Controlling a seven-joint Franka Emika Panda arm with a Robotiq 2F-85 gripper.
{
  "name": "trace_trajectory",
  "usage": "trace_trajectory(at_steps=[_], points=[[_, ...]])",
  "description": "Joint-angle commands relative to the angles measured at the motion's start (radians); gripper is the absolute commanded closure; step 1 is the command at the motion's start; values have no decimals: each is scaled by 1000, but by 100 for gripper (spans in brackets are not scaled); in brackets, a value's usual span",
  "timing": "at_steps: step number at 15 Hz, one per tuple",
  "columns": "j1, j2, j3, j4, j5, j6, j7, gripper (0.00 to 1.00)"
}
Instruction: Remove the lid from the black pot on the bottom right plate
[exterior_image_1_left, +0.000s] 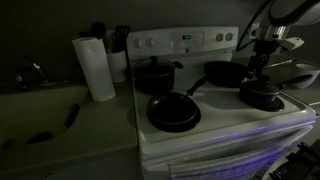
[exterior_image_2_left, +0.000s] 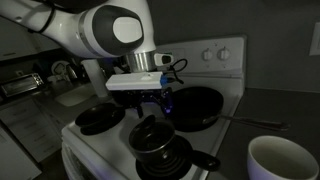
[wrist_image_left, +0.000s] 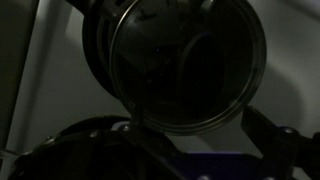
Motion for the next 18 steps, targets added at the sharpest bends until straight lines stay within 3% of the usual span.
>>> trace_trajectory(at_steps=[1, 6, 13, 18], points=[[3, -97, 4, -77, 13, 0, 16, 0], [5, -160, 7, -152, -35, 73, 12, 0], [7, -119, -1, -262, -86, 312, 10, 0], [-8, -152, 2, -273, -127, 339, 30, 0]])
